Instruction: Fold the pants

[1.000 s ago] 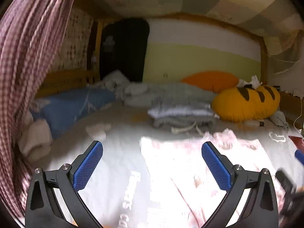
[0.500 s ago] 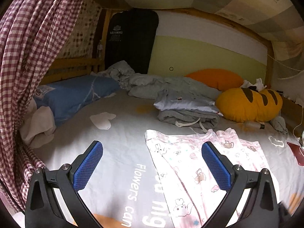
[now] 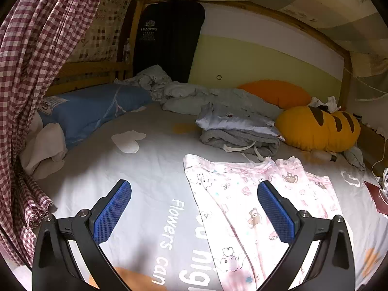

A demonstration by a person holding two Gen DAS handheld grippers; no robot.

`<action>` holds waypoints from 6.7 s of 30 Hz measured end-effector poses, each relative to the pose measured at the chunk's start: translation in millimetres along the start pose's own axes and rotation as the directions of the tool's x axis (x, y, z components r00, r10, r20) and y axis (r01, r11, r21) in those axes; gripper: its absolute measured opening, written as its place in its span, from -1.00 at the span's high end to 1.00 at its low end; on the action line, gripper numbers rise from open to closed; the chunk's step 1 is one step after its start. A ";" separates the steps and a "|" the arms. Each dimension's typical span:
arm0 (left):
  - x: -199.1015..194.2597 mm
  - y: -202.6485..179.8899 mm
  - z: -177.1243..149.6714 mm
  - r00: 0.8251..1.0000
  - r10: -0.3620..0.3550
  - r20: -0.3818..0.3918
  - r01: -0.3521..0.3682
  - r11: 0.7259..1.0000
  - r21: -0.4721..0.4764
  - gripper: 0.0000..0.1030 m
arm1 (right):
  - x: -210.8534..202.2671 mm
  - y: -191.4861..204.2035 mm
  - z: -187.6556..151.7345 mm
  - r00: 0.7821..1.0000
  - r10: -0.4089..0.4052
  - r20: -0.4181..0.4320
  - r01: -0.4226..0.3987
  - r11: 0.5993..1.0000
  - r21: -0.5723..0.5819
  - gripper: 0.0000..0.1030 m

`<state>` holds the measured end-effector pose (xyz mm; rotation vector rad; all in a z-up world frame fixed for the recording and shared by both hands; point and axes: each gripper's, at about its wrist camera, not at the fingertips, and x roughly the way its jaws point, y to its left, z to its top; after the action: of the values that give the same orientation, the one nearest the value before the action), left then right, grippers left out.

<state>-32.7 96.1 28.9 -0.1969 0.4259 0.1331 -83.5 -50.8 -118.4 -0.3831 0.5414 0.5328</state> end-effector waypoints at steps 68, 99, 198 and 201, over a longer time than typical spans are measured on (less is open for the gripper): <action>182.0 23.9 79.2 0.948 -0.171 -0.270 0.171 0.985 -0.024 -0.04 | -33.1 -29.6 2.2 0.992 0.004 0.126 -0.010 0.999 0.048 0.83; 246.6 32.3 59.8 0.939 -0.084 -0.333 0.110 0.992 0.060 0.89 | -28.9 -20.8 7.7 0.973 0.190 0.129 -0.202 0.975 0.090 0.83; 17.5 -196.2 -89.8 0.789 -0.429 -0.440 0.548 0.814 0.190 0.00 | -157.7 -213.0 -86.2 0.955 -0.296 0.020 0.204 0.705 0.679 -0.10; -8.1 -193.8 -102.3 0.769 -0.476 -0.427 0.591 0.784 0.190 0.00 | -157.3 -201.0 -89.0 0.952 -0.308 -0.001 0.242 0.748 0.618 -0.10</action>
<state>-47.8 -115.2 -27.7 -0.0189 0.7324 -0.5579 -117.9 -311.9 -57.9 0.1931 0.5169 0.0642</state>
